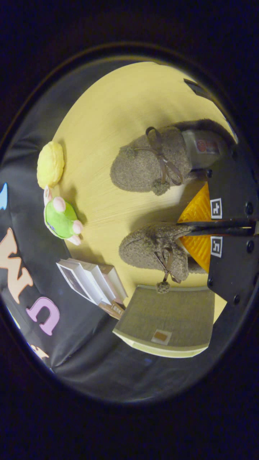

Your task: Open the storage box then place both shoes into the box .Put the left shoe in first, then the right shoe, with the right side of both shoes facing outward in a uniform manner.

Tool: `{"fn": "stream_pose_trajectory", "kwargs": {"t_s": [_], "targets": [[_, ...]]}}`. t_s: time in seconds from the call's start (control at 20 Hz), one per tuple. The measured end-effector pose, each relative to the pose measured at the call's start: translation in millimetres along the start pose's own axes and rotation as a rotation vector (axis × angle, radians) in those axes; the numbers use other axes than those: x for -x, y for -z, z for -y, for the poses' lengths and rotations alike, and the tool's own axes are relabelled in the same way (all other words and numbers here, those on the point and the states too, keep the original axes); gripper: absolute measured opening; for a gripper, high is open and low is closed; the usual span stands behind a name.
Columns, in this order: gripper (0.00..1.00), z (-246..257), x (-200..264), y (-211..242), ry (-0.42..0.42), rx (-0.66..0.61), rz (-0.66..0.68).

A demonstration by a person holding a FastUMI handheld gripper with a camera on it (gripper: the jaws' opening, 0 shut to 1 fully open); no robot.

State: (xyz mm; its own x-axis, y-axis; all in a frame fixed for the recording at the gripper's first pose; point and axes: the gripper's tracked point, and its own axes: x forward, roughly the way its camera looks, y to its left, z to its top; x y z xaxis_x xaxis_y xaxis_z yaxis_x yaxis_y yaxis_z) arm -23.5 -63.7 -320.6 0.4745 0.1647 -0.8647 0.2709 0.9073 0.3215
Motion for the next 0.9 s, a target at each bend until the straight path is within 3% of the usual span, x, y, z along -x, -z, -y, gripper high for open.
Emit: {"fn": "stream_pose_trajectory", "kwargs": {"t_s": [0.4,0.9], "targets": [[0.04,-63.1,48.5,-27.8,-0.070,-0.108,0.042],[0.04,-194.4,70.0,-53.3,-0.193,-0.015,0.053]]}}
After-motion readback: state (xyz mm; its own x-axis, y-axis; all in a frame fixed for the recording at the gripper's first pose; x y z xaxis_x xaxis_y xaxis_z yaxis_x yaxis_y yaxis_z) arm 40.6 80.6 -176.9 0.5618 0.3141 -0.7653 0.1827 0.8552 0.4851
